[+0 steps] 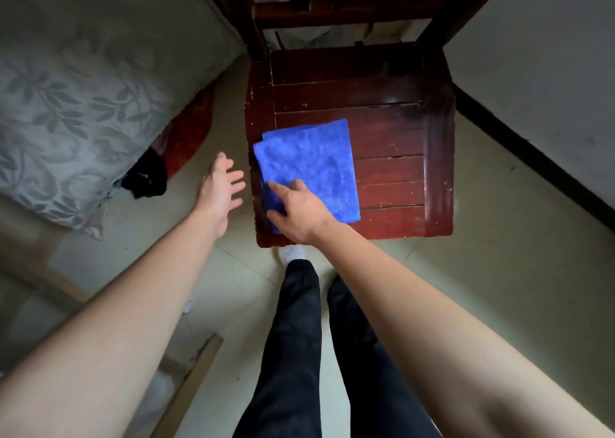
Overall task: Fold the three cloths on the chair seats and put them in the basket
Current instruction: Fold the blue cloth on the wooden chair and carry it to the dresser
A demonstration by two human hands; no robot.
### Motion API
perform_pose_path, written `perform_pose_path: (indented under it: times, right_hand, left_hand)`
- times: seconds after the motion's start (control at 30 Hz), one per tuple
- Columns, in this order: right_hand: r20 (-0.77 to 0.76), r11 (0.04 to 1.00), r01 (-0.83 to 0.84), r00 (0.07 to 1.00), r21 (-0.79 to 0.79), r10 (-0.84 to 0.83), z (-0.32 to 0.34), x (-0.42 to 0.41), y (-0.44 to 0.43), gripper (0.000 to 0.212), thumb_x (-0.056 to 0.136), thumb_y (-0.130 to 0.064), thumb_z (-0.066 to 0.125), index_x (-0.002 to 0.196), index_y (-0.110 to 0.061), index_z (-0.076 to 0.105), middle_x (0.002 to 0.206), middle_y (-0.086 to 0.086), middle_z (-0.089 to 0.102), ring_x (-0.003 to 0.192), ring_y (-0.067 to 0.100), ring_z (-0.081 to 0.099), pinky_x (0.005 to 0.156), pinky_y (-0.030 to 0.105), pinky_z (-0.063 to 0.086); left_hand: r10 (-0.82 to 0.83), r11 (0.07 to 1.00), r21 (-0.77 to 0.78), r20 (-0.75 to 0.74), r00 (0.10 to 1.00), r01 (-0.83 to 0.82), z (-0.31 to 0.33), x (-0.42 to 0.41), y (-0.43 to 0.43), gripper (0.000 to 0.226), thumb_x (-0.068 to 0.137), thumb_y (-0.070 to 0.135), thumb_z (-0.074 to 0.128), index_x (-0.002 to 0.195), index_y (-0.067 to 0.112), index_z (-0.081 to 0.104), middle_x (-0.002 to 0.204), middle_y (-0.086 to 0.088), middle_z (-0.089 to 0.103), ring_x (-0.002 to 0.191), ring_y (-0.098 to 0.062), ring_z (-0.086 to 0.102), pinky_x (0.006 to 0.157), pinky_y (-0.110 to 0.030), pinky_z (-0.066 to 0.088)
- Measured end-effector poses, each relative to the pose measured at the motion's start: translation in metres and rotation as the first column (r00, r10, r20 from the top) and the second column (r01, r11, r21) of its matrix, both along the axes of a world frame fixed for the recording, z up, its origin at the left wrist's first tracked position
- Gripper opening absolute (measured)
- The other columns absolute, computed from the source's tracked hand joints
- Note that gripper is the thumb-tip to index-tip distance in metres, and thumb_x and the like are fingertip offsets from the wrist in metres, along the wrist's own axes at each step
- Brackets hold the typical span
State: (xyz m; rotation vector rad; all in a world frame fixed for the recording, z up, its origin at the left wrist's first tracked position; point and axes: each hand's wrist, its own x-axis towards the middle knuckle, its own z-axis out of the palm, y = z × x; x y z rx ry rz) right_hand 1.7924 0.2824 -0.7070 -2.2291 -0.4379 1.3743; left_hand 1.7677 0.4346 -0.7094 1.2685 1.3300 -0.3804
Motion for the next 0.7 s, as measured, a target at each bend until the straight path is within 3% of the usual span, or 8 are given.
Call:
perform_pose_path:
  times: [0.1,0.17,0.27,0.33,0.43,0.57,0.7]
  right_hand:
    - [-0.111,0.983,0.172,0.98,0.068,-0.164,0.009,0.004,-0.015,0.057,0.097,-0.025,0.054,0.151,-0.02,0.039,0.138,0.01,0.053,0.123,0.025,0.055,0.105,0.03,0.042]
    - [-0.108,0.944,0.319,0.945,0.084,-0.309,0.014,0.014,-0.036,0.045,0.097,-0.021,0.054,0.142,-0.024,0.051,0.129,0.0,0.062,0.114,0.018,0.062,0.092,0.022,0.046]
    - [0.095,0.872,0.484,0.867,0.072,-0.489,0.017,0.035,-0.072,0.033,0.094,-0.018,0.054,0.125,-0.024,0.064,0.1,-0.007,0.068,0.088,0.015,0.065,0.084,0.029,0.052]
    - [0.214,0.848,0.529,0.824,0.037,-0.524,0.013,0.048,-0.09,0.033,0.092,-0.02,0.054,0.123,-0.025,0.065,0.101,-0.003,0.068,0.091,0.019,0.066,0.089,0.035,0.053]
    - [0.355,0.891,0.454,0.834,-0.004,-0.423,0.005,0.069,-0.098,0.041,0.089,-0.018,0.049,0.129,-0.026,0.057,0.117,0.009,0.062,0.105,0.029,0.06,0.092,0.041,0.051]
    - [0.368,0.958,0.285,0.895,-0.031,-0.254,-0.007,0.106,-0.074,0.059,0.093,-0.018,0.045,0.149,-0.032,0.037,0.142,0.016,0.039,0.12,0.041,0.052,0.098,0.044,0.047]
    - [0.39,0.99,0.014,0.92,-0.139,0.042,-0.014,0.132,-0.051,0.047,0.093,-0.032,0.046,0.14,-0.031,0.05,0.14,0.013,0.04,0.129,0.036,0.042,0.102,0.043,0.042]
  left_hand:
    - [0.0,1.0,-0.03,-0.009,1.0,-0.001,0.0,0.0,0.0,0.056,0.103,0.049,0.025,0.144,0.016,0.042,0.14,-0.011,0.054,0.121,-0.024,0.054,0.103,-0.046,0.04]
    - [-0.016,0.999,-0.028,-0.02,1.0,0.016,0.0,0.003,-0.007,0.053,0.103,0.046,0.032,0.143,0.014,0.043,0.137,-0.011,0.055,0.115,-0.021,0.054,0.1,-0.043,0.042]
    - [-0.147,0.98,0.136,-0.019,0.989,0.148,-0.004,0.007,-0.019,0.051,0.098,0.036,0.052,0.143,0.015,0.041,0.137,-0.008,0.052,0.116,-0.018,0.053,0.103,-0.039,0.044]
    - [-0.383,0.858,0.353,-0.044,0.923,0.373,-0.008,0.012,-0.019,0.059,0.092,0.032,0.06,0.145,0.018,0.037,0.141,-0.008,0.046,0.126,-0.023,0.049,0.107,-0.04,0.041]
    - [-0.641,0.618,0.53,-0.089,0.763,0.581,-0.013,0.028,-0.016,0.059,0.092,0.027,0.058,0.146,0.02,0.037,0.144,-0.01,0.04,0.133,-0.028,0.042,0.111,-0.043,0.037]
    - [-0.776,0.425,0.525,-0.209,0.595,0.738,-0.019,0.047,-0.009,0.052,0.094,0.026,0.054,0.142,0.014,0.042,0.142,-0.012,0.041,0.134,-0.031,0.037,0.111,-0.045,0.035]
    - [-0.847,0.239,0.566,-0.276,0.454,0.789,-0.017,0.048,0.005,0.035,0.093,0.029,0.057,0.124,0.014,0.056,0.132,-0.012,0.049,0.125,-0.032,0.044,0.102,-0.043,0.04]
